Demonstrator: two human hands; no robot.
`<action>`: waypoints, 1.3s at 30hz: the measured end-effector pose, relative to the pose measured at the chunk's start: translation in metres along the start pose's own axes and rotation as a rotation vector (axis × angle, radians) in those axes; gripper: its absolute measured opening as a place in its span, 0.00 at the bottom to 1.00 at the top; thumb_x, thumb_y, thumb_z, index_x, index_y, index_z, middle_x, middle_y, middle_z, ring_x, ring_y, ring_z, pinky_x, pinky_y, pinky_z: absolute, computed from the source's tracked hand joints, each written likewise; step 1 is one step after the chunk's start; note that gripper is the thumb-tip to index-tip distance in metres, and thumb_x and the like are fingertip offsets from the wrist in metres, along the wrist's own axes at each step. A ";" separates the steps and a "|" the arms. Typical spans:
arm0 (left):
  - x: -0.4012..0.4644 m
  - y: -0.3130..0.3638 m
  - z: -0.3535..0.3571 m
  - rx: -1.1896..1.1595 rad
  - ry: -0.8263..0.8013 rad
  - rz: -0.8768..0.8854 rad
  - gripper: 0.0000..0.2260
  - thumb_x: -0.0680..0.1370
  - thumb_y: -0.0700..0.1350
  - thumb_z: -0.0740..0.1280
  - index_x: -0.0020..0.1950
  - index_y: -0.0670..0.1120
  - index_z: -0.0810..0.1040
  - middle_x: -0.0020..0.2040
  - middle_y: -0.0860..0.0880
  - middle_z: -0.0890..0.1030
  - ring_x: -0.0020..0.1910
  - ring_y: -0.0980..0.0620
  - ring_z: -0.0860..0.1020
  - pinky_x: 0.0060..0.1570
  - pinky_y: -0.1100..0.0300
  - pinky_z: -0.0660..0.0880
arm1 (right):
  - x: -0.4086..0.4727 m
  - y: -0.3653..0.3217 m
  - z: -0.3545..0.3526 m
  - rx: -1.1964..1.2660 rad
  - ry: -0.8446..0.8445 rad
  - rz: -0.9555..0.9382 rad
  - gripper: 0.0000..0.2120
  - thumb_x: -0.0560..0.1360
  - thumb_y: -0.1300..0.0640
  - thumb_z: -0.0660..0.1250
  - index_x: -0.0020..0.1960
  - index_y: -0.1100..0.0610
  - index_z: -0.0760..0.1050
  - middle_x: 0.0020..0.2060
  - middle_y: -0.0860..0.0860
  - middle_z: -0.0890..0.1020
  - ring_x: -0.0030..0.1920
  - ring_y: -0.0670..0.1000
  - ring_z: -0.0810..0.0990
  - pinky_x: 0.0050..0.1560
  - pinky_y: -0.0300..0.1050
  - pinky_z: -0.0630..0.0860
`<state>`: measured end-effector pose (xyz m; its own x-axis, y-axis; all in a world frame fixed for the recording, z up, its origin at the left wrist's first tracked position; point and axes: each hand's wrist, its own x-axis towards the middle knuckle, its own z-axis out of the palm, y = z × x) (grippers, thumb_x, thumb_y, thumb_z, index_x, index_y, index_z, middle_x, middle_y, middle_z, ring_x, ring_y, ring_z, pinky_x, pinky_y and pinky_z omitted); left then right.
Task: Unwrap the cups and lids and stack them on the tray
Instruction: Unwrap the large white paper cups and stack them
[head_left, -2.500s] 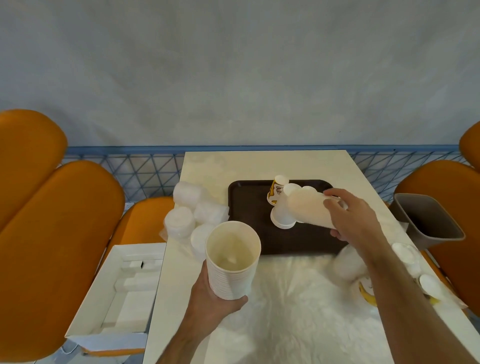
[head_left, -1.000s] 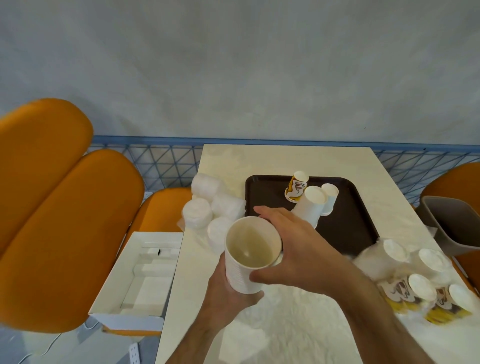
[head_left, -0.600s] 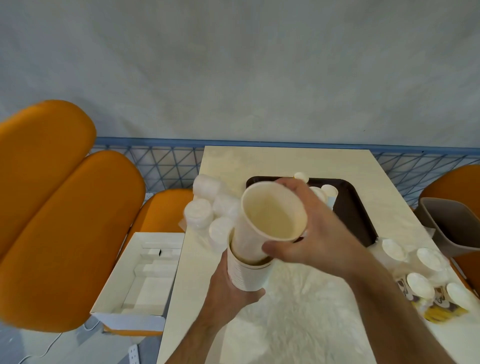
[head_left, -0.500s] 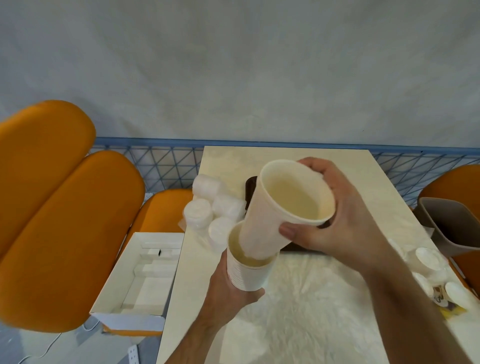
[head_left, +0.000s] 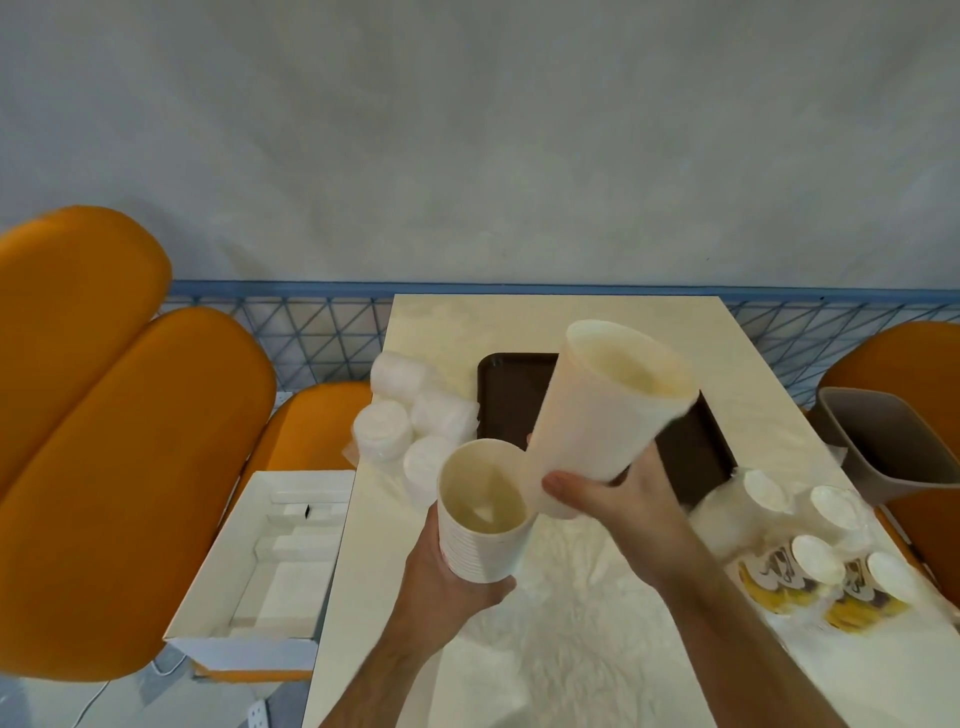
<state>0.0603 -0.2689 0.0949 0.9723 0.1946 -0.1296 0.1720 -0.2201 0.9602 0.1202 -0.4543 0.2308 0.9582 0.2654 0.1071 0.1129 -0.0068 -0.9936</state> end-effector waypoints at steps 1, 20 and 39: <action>0.000 0.000 0.000 0.006 0.002 0.006 0.41 0.57 0.48 0.85 0.66 0.59 0.69 0.56 0.63 0.80 0.57 0.60 0.78 0.47 0.70 0.77 | 0.003 0.000 -0.004 0.052 0.046 0.018 0.40 0.64 0.50 0.82 0.71 0.45 0.66 0.60 0.51 0.81 0.61 0.56 0.81 0.57 0.58 0.81; 0.002 -0.006 0.000 0.006 0.002 0.005 0.44 0.54 0.54 0.84 0.66 0.57 0.69 0.56 0.64 0.79 0.57 0.59 0.78 0.48 0.69 0.76 | 0.069 -0.016 -0.105 -0.842 0.328 0.372 0.34 0.65 0.49 0.82 0.65 0.47 0.68 0.54 0.53 0.79 0.50 0.57 0.81 0.51 0.59 0.83; 0.000 -0.003 0.002 0.009 0.005 -0.017 0.42 0.56 0.48 0.85 0.66 0.55 0.70 0.54 0.64 0.79 0.56 0.62 0.77 0.45 0.73 0.75 | 0.146 0.045 -0.087 -1.038 0.009 0.264 0.29 0.76 0.59 0.74 0.74 0.47 0.70 0.70 0.57 0.67 0.66 0.62 0.73 0.65 0.55 0.74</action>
<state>0.0601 -0.2698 0.0918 0.9683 0.2033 -0.1449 0.1902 -0.2250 0.9556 0.2880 -0.4994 0.2054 0.9865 0.1283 -0.1022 0.0661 -0.8809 -0.4686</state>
